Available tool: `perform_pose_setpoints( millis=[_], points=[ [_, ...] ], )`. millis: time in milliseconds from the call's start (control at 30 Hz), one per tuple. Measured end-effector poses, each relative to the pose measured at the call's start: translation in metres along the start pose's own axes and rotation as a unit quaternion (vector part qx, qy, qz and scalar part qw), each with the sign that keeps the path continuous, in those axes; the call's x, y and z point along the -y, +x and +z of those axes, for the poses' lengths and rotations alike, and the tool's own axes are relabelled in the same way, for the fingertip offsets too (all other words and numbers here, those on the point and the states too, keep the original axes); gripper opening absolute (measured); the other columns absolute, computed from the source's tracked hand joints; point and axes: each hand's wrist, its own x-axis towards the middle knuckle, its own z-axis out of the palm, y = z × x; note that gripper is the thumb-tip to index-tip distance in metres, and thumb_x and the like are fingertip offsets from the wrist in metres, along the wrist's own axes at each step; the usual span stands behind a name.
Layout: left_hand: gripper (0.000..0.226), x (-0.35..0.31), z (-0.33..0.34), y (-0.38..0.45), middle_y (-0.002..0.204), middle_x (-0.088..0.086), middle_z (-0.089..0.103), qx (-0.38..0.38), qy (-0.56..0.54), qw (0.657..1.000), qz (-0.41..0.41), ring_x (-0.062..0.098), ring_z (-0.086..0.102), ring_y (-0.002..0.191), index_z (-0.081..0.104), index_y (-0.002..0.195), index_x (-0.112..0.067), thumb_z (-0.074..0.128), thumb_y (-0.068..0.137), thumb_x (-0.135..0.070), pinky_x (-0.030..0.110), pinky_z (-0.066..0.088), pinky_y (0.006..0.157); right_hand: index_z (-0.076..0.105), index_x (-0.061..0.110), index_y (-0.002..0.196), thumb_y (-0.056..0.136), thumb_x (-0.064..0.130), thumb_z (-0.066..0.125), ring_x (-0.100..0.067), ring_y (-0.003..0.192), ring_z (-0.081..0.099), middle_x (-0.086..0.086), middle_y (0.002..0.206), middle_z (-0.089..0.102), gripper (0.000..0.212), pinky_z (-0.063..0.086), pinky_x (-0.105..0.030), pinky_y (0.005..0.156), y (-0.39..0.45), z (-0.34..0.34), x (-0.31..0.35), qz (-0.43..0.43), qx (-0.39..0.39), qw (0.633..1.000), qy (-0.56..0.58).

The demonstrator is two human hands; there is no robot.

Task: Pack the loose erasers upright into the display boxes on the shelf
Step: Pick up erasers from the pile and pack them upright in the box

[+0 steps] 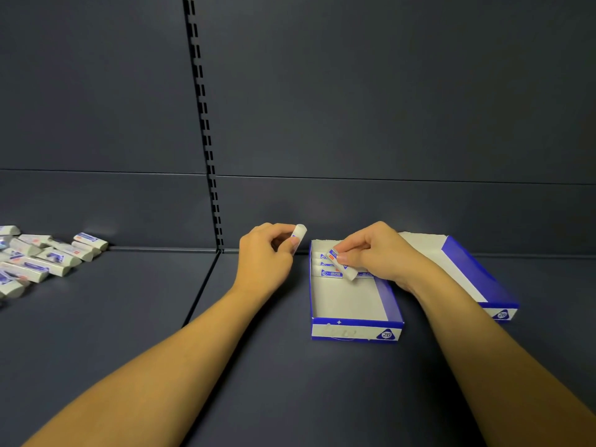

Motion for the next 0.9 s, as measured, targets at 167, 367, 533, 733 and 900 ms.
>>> perform_pose_setpoints(
  millis=[167, 367, 533, 733, 900],
  points=[
    [0.018, 0.0, 0.0, -0.001, 0.084, -0.011, 0.069, 0.001, 0.005, 1.0, 0.002, 0.016, 0.065, 0.085, 0.078, 0.098, -0.025, 0.068, 0.09, -0.012, 0.042, 0.054, 0.083, 0.08, 0.027, 0.095, 0.084, 0.023, 0.08, -0.011, 0.084, 0.067, 0.01, 0.092, 0.073, 0.011, 0.049, -0.021, 0.066, -0.003, -0.002, 0.004, -0.009, -0.001, 1.0, 0.008],
    [0.018, -0.003, -0.001, -0.001, 0.085, -0.01, 0.069, 0.005, 0.007, 1.0, 0.0, 0.014, 0.065, 0.086, 0.078, 0.1, -0.024, 0.068, 0.091, -0.013, 0.039, 0.055, 0.083, 0.08, 0.028, 0.089, 0.084, 0.017, 0.08, -0.012, 0.078, 0.072, 0.006, 0.081, 0.077, 0.012, 0.055, -0.018, 0.065, -0.007, -0.007, 0.006, -0.013, 0.012, 0.999, 0.043],
    [0.018, -0.003, -0.002, -0.001, 0.086, -0.01, 0.069, 0.007, 0.012, 1.0, -0.001, 0.014, 0.065, 0.086, 0.078, 0.102, -0.023, 0.068, 0.092, -0.013, 0.037, 0.055, 0.082, 0.078, 0.021, 0.094, 0.089, 0.014, 0.074, -0.006, 0.05, 0.054, -0.007, 0.073, 0.076, 0.01, 0.044, -0.022, 0.056, -0.011, -0.014, 0.007, -0.013, 0.042, 0.997, 0.066],
    [0.018, -0.001, -0.001, -0.001, 0.083, -0.011, 0.068, 0.004, 0.01, 1.0, 0.002, 0.016, 0.065, 0.084, 0.078, 0.099, -0.024, 0.068, 0.091, -0.011, 0.038, 0.055, 0.082, 0.078, 0.015, 0.099, 0.093, 0.005, 0.066, -0.013, 0.053, 0.048, -0.012, 0.085, 0.078, 0.016, 0.041, -0.023, 0.053, -0.015, -0.019, 0.006, -0.031, 0.084, 0.989, 0.117],
    [0.019, 0.0, -0.001, -0.001, 0.083, -0.008, 0.069, 0.003, 0.007, 1.0, 0.001, 0.015, 0.064, 0.085, 0.078, 0.099, -0.023, 0.068, 0.09, -0.011, 0.036, 0.053, 0.083, 0.081, 0.013, 0.086, 0.086, 0.01, 0.075, -0.013, 0.051, 0.044, -0.008, 0.076, 0.073, 0.007, 0.037, -0.02, 0.049, -0.013, -0.019, 0.002, -0.031, 0.07, 0.989, 0.125]
  ],
)
